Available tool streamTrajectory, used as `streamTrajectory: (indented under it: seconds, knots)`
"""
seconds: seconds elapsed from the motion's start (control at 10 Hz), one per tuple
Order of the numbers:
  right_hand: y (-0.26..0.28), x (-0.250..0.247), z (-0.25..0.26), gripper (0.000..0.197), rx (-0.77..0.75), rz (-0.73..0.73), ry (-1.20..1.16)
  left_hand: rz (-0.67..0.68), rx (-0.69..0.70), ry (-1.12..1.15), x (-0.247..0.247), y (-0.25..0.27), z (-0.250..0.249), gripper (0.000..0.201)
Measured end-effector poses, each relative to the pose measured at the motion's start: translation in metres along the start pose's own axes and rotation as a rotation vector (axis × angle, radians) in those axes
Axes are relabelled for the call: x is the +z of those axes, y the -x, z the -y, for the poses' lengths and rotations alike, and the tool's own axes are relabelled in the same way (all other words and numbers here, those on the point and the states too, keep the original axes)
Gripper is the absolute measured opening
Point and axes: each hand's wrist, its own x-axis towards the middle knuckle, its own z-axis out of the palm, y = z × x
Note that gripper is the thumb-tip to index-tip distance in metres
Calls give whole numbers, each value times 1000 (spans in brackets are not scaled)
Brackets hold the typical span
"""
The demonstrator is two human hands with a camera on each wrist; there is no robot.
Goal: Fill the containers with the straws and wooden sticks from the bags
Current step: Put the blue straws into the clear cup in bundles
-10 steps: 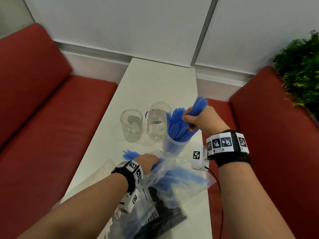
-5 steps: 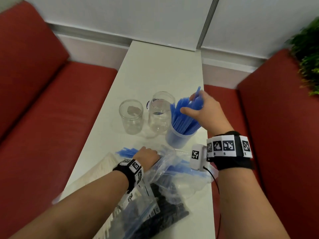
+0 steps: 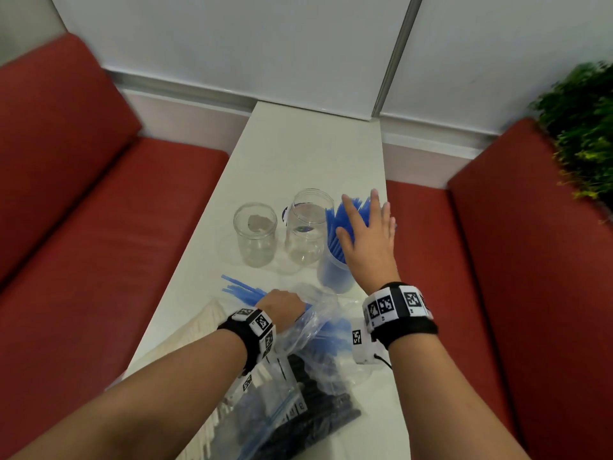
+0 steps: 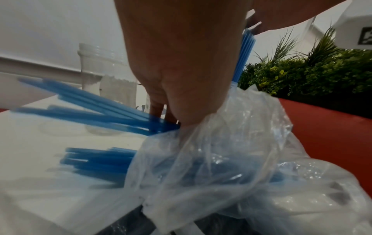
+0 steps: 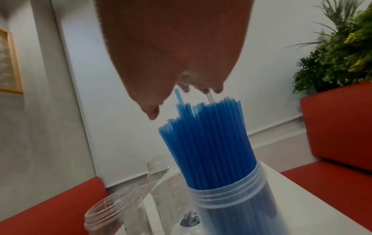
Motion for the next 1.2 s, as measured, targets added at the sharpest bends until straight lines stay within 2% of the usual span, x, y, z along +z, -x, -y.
streamTrajectory:
  seconds: [0.1, 0.2, 0.3, 0.4, 0.5, 0.6, 0.7, 0.8, 0.9, 1.0, 1.1, 1.2]
  knots:
    - [3, -6, 3, 69, 44, 89, 114, -7, -26, -13, -5, 8, -3, 31]
    - [16, -13, 5, 73, 91, 28, -38, -8, -61, -57, -13, 19, -5, 33]
    - [38, -17, 11, 67, -4, -349, -342, -21, -91, -133, -27, 30, -5, 34]
    - [63, -5, 24, 65, -77, -440, -365, -22, -149, -186, -51, 43, -7, 34]
    - [80, 13, 34, 68, -45, -136, -514, 12, -190, -236, -78, 57, -13, 29]
    - [84, 20, 47, 73, 14, 241, -540, 106, -151, -390, -105, 66, -22, 24]
    - [90, 20, 59, 54, 27, 425, -450, 118, -231, -406, -123, 74, -32, 30]
    - [81, 8, 86, 15, 185, 430, -300, 126, -227, -224, -147, 89, -48, 33]
    - [81, -24, 117, 7, 210, 150, -242, 221, -86, -662, -179, 112, -66, 20]
    - [97, -24, 113, 22, 183, 89, -567, -202, -30, -576, -206, 141, -73, 14]
    - [112, -18, 86, 41, 178, 97, -886, -599, -35, -279, -255, 175, -67, 27]
    - [107, -14, 83, 32, 228, 40, -972, -942, -57, -145, -290, 193, -45, 44]
